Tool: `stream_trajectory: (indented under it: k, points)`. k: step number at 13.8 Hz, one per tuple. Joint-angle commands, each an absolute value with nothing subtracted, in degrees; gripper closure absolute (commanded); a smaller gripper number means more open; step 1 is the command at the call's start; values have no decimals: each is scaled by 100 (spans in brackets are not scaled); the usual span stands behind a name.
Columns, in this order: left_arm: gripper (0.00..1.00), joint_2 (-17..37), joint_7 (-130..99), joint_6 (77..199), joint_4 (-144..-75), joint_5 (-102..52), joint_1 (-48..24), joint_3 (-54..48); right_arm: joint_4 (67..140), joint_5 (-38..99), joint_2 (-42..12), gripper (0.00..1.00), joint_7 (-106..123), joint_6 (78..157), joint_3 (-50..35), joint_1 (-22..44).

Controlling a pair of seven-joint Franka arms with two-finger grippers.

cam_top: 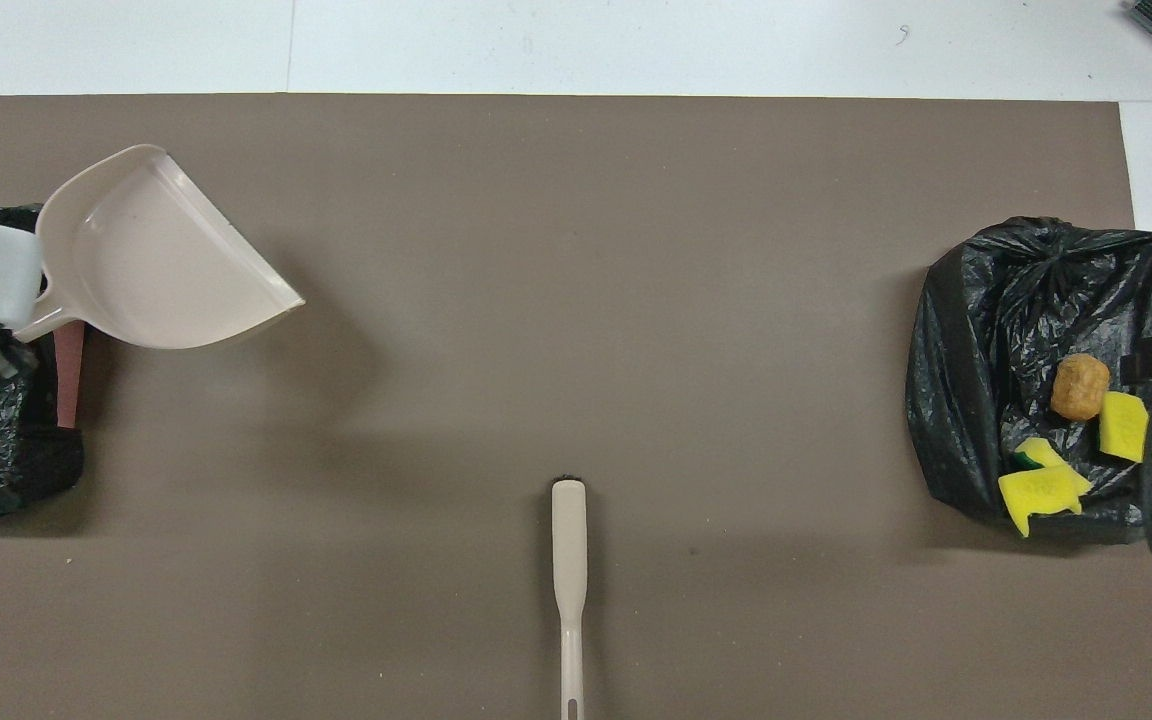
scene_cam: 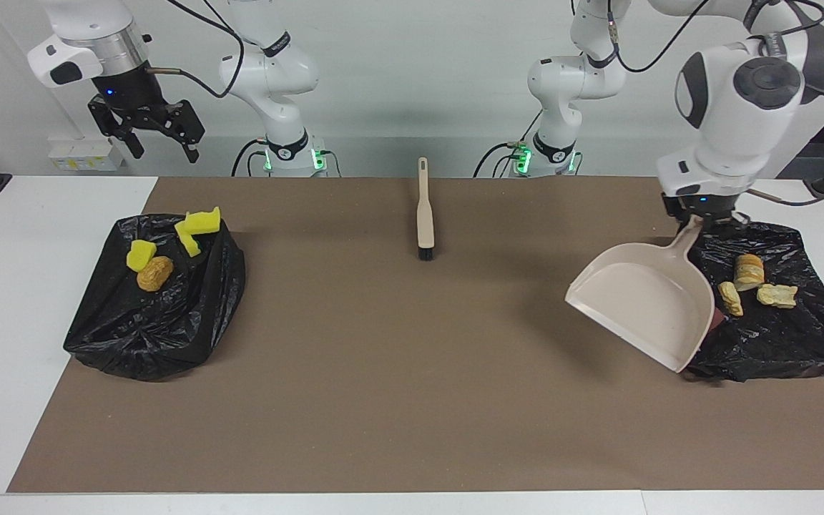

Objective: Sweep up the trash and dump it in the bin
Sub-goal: 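Bring the dustpan back to the table center with the left gripper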

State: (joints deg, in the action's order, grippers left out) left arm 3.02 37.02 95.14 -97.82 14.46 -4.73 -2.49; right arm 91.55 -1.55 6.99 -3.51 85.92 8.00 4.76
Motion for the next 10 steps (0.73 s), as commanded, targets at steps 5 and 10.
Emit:
stream_trajectory:
  k: [5, 10]
  points:
    - [100, 201, 699, 9614, -10178, 548, -1783, -149, 9316, -141, 809, 0, -158, 8719, 773, 430]
    - [100, 833, -1024, 10413, -10116, 141, -2617, -149, 9308, -141, 791, 0, -149, 8736, 773, 466]
